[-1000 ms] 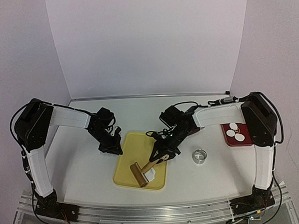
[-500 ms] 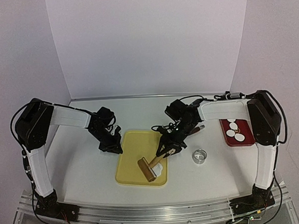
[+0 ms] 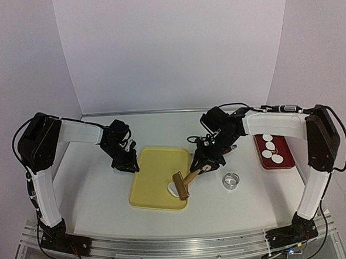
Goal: Roll out the dumpling wrappers from the dough
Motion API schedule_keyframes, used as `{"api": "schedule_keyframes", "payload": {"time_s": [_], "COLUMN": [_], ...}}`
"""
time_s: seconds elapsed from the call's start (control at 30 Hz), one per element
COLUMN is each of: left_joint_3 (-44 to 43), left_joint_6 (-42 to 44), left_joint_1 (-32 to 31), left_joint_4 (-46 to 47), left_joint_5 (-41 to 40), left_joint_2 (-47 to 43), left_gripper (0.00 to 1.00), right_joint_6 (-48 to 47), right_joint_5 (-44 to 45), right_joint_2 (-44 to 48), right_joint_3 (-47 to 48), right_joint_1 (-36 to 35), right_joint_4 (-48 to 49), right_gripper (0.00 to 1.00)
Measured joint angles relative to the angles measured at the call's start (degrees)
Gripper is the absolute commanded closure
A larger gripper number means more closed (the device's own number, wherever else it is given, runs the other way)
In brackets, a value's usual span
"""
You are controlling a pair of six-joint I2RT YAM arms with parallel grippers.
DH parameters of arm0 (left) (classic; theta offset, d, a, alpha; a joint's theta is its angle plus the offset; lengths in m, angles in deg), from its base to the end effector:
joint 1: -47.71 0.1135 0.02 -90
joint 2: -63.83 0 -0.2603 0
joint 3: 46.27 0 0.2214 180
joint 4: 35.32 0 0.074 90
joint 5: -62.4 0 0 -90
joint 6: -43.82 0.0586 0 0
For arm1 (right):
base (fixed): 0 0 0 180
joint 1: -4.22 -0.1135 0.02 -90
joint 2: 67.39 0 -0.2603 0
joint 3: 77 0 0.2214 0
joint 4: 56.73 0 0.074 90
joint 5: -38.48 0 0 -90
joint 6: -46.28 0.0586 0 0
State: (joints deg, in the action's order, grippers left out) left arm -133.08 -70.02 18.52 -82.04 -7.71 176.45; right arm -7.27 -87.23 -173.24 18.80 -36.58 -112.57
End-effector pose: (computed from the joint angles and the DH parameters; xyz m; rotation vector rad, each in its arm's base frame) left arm 0.3030 -0.1921 0.1342 0.2171 2.9442 -0.6654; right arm 0.2492 0.2603 0.2143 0.3058 -2.8569 -1.1035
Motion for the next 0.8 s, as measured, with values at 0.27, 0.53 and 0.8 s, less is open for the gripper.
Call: {"api": "schedule_keyframes", "payload": {"time_s": [0.27, 0.53, 0.8], "left_joint_3": [0.03, 0.91, 3.01], "left_joint_6": [0.05, 1.80, 4.48], "left_joint_1": [0.17, 0.15, 0.17], "left_joint_4": [-1.85, -3.61, -3.44], "left_joint_5": [0.37, 1.06, 1.88], "left_joint_2": [-2.72, -4.40, -2.47], "left_gripper": [0.54, 0.60, 0.86], "right_joint_6": [9.64, 16.99, 18.77], "right_joint_5": [0.96, 2.28, 1.42], "right_joint_2": [5.17, 5.80, 5.61], "right_joint_3": [-9.52, -13.18, -15.48], "right_joint_1": [0.00, 0.02, -0.02], "right_joint_4": [11.15, 15.77, 19.78], "right_gripper": [1.00, 1.00, 1.00]}}
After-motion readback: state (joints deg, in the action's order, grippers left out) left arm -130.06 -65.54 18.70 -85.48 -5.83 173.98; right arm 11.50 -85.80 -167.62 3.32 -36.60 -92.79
